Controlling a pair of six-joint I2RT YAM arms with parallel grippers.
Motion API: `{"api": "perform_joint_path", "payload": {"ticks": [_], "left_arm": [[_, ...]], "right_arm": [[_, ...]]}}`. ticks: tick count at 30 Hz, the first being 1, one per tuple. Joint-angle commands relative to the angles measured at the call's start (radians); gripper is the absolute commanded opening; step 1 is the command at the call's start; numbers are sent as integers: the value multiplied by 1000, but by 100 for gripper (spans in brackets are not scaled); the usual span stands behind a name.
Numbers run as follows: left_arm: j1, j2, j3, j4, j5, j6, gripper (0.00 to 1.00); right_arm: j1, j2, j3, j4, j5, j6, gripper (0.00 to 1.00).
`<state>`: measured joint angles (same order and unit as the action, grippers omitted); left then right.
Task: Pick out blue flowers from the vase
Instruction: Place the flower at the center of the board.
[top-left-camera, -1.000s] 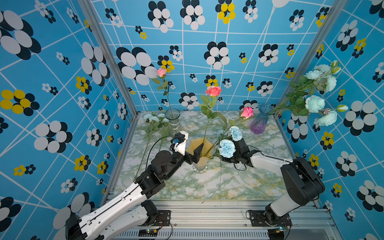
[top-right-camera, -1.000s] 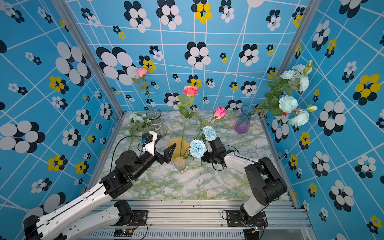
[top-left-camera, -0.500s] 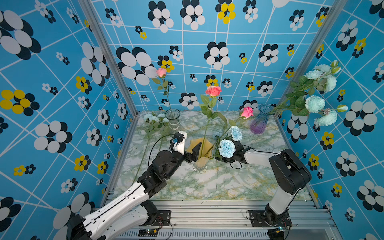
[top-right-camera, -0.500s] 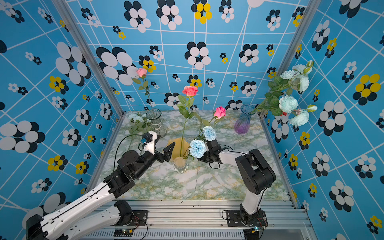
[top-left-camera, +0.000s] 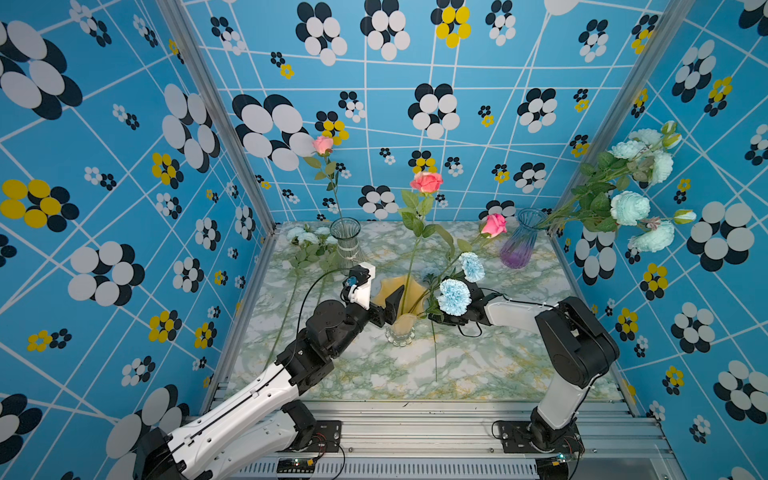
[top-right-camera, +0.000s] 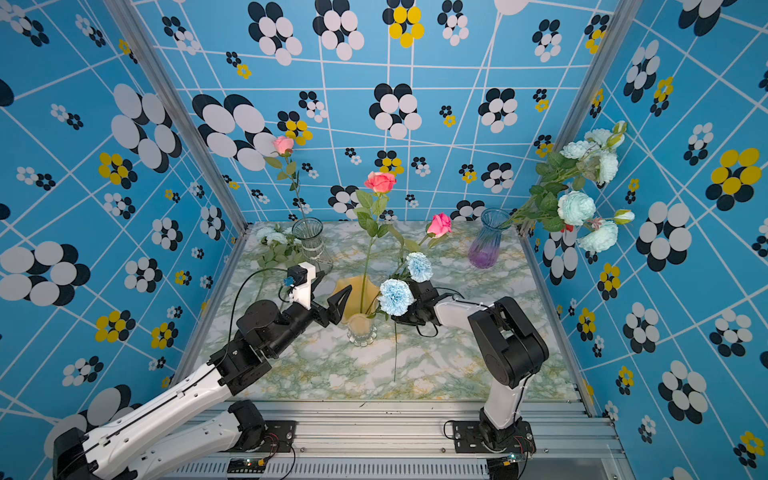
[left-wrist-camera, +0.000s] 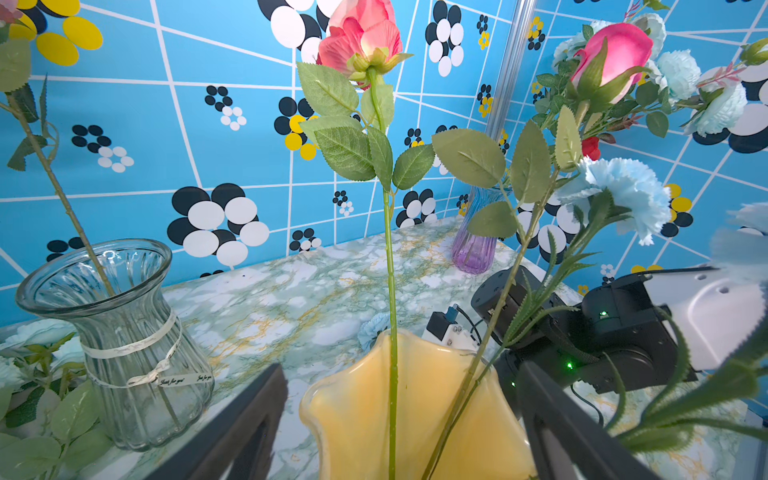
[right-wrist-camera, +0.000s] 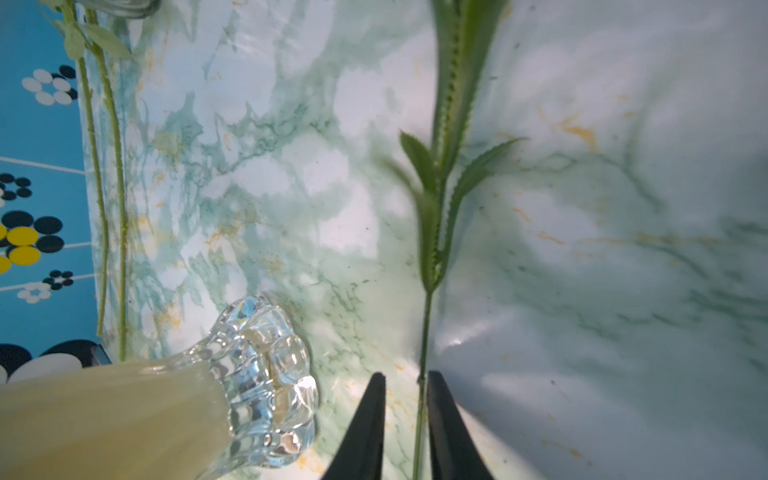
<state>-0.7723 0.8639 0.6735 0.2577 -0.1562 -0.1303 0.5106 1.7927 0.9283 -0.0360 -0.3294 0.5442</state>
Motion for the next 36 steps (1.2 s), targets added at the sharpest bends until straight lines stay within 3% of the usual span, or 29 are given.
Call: {"api": "perform_joint_path", "payload": {"ticks": [1,6,11,19,24,30,32,36], "left_arm": [[-2,11,21,-8,26,9,89],[-39,12,43,-30,17,58,89],[-107,36,106,-108,25,150,84],[-221,14,138,-268,-76,246,69],[-252,13,112,-266,-74,251,56],[-275,82,138,-295,-102,262,46],[-284,102,148,-317,-131,266,40],[-301,120,149,-333,-160,267,38]], "right_arm": [[11,-20,6,-54,65,-23,42],[12,-137,-42,-72,169,-16,58],[12,-371,-155,-54,286,-10,58],[12,-765,-333,46,293,47,58],[12,-816,-364,69,275,46,57],[11,-890,-311,-159,373,-74,54],[-2,-955,-360,-115,362,-65,53],[-14,-1025,-413,-85,366,-60,52]]}}
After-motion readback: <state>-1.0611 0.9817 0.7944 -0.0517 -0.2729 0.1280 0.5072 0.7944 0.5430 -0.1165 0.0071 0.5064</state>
